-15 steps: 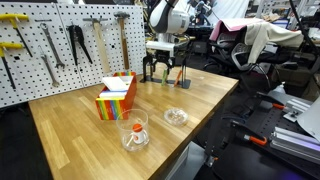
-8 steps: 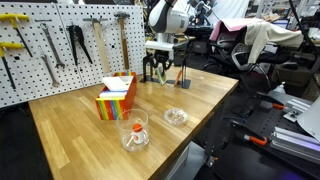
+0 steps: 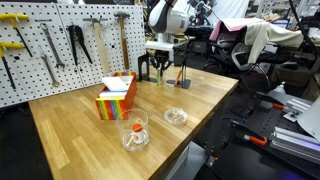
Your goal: Move the white and green book to the right
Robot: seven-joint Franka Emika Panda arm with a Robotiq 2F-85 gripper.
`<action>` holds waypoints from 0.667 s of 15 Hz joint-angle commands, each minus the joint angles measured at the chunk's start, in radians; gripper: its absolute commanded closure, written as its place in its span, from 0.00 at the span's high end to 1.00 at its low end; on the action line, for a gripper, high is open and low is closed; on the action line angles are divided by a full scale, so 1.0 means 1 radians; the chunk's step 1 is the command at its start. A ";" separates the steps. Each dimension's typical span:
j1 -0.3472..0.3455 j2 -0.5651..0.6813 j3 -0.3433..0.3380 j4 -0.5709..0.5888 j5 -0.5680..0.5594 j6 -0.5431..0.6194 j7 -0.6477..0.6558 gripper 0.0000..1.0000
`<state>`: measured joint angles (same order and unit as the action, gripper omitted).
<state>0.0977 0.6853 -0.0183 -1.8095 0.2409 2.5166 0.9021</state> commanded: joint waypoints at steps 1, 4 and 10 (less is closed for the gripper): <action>-0.020 -0.021 0.015 -0.027 0.033 0.011 -0.042 0.04; -0.020 -0.021 0.015 -0.026 0.032 0.008 -0.045 0.04; -0.018 -0.020 0.014 -0.024 0.031 0.002 -0.053 0.14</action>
<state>0.0959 0.6852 -0.0184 -1.8098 0.2422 2.5166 0.8883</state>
